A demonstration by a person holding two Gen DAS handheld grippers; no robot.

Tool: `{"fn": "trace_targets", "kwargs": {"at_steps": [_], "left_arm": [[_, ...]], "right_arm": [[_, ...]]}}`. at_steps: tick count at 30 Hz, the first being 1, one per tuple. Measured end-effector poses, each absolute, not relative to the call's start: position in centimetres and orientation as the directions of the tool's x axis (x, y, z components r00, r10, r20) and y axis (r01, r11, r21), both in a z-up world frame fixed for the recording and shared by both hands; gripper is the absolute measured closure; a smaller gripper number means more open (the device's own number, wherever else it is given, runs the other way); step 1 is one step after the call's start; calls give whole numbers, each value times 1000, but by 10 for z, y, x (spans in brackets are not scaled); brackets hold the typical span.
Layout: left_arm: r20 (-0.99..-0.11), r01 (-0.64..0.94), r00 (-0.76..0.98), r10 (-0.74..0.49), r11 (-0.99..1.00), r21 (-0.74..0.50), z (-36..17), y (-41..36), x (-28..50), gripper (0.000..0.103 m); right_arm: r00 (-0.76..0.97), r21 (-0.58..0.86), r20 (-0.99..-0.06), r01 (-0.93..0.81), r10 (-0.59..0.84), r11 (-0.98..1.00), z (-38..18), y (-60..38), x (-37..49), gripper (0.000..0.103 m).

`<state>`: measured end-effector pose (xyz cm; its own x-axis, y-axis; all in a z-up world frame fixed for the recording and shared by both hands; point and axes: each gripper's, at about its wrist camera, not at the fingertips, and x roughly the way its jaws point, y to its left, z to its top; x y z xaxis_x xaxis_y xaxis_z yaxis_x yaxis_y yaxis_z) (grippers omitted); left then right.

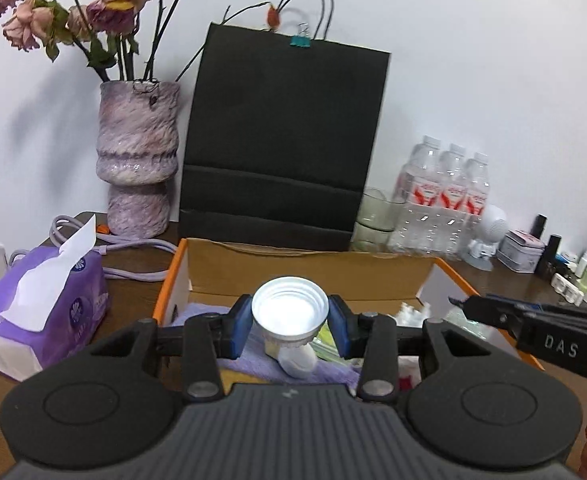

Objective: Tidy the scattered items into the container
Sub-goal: 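Carry the white cap and black clip over the box and open both tools, then grasp the small clear wrapper on the table with the right tool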

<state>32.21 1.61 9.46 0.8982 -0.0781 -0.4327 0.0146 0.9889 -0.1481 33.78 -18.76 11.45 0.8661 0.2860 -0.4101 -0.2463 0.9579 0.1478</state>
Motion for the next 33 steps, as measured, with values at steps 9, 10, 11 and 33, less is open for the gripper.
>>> {"fn": "trace_targets", "kwargs": {"at_steps": [9,10,11,33], "left_arm": [[-479,-9,877,-43,994,-106,85,9,329,0],[-473,-18,881,-26,996,-89,86,8,328,0],[-470,-20,883,-20,997,-79,88,7,326,0],[-466,-40,885,-10,994,-97,93,4,314,0]], "right_arm": [[826,154,-463,-283,322,947,104,-185,349,2],[821,160,-470,-281,323,946,104,-185,349,2],[823,162,-469,-278,322,947,105,-185,349,0],[830,133,-489,-230,266,964,107,-189,345,0]]}}
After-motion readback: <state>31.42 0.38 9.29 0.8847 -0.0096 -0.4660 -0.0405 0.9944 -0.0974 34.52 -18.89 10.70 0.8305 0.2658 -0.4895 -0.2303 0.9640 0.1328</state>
